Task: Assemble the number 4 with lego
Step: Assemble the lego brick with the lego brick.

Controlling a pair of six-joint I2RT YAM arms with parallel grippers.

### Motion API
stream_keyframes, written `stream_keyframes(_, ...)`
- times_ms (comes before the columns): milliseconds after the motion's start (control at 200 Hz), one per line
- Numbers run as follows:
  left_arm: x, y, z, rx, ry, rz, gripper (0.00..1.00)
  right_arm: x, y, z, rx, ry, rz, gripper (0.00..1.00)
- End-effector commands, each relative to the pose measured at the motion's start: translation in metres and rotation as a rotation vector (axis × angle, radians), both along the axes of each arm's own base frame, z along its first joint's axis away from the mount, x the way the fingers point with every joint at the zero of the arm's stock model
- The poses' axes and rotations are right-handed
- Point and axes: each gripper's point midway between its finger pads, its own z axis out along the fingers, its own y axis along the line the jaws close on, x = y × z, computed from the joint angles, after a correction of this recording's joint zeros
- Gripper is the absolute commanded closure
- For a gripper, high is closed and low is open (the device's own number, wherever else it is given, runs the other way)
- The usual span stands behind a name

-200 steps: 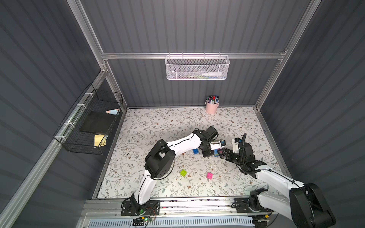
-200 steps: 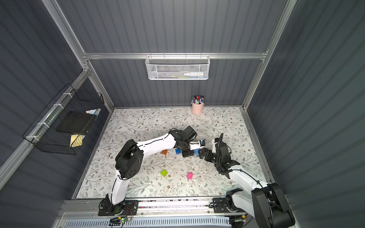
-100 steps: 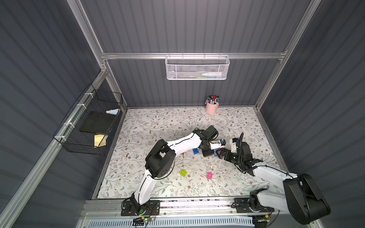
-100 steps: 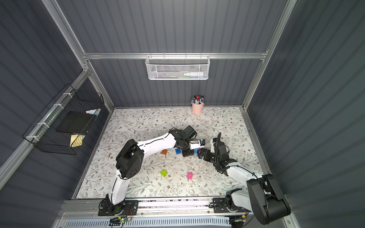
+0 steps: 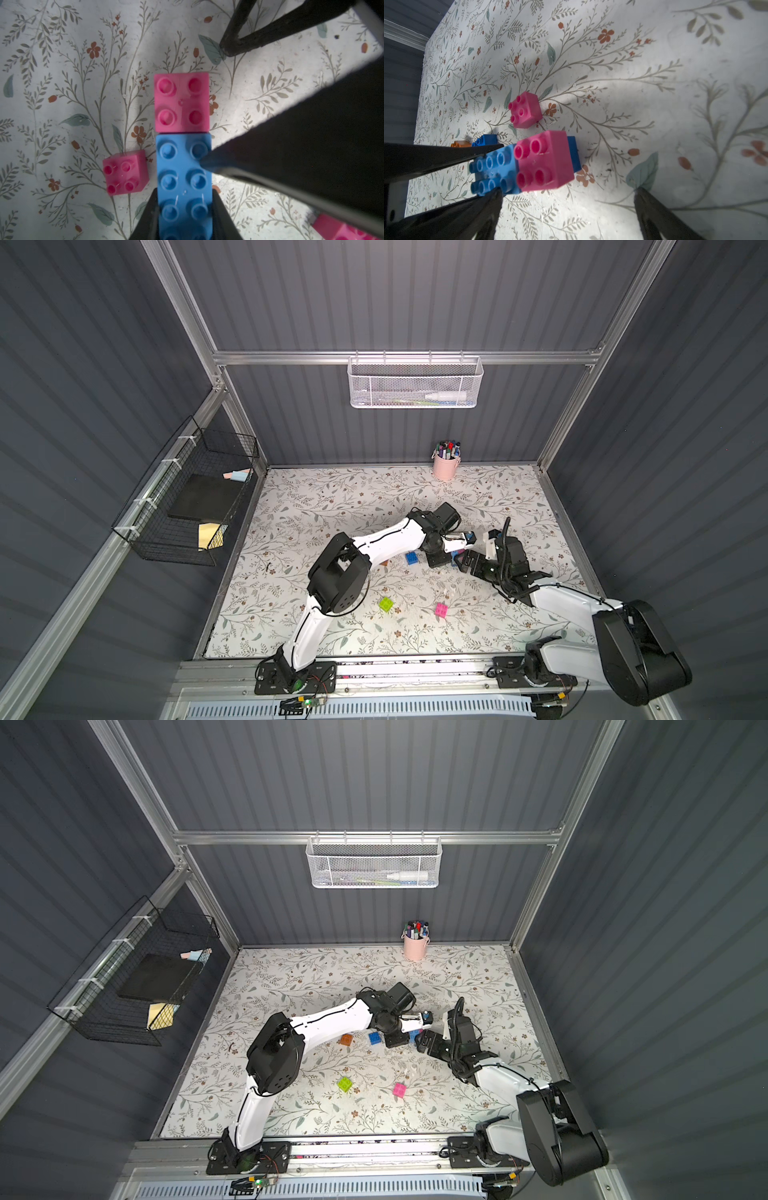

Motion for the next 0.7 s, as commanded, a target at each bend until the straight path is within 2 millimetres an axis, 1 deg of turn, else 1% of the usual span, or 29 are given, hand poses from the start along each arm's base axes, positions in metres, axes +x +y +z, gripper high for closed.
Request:
stream_keyframes(0, -0.021, 0.010, -0.015, 0.078, 0.069, -0.053, 1.00, 0.004, -0.008, 0.014, -0.007, -0.065, -0.040, 0.01)
stream_keyframes(80, -0.021, 0.010, -0.015, 0.078, 0.072, -0.054, 1.00, 0.004, -0.009, 0.024, -0.003, -0.106, -0.036, 0.01)
stream_keyframes(180, -0.022, 0.009, -0.014, 0.075, 0.076, -0.055, 1.00, 0.006, -0.009, 0.023, -0.015, -0.094, -0.036, 0.01)
stream_keyframes(330, -0.024, 0.008, -0.014, 0.078, 0.083, -0.059, 1.00, 0.008, -0.003, 0.017, -0.006, -0.061, -0.010, 0.01)
stream_keyframes(385, -0.025, 0.009, -0.013, 0.081, 0.084, -0.060, 1.00, 0.010, -0.002, 0.019, -0.004, -0.065, -0.010, 0.01)
stream_keyframes(395, -0.024, 0.009, -0.014, 0.081, 0.086, -0.059, 1.00, 0.009, -0.003, 0.012, -0.011, -0.045, -0.009, 0.01)
stream_keyframes(410, -0.025, 0.009, -0.014, 0.081, 0.084, -0.059, 1.00, 0.009, -0.003, 0.010, -0.013, -0.038, -0.010, 0.01)
stream_keyframes(605, -0.026, 0.009, -0.015, 0.083, 0.090, -0.061, 1.00, 0.009, -0.002, 0.006, -0.015, -0.025, -0.009, 0.01)
stream_keyframes(695, -0.027, 0.009, -0.016, 0.088, 0.092, -0.063, 1.00, 0.006, -0.003, -0.001, -0.022, -0.003, -0.010, 0.01)
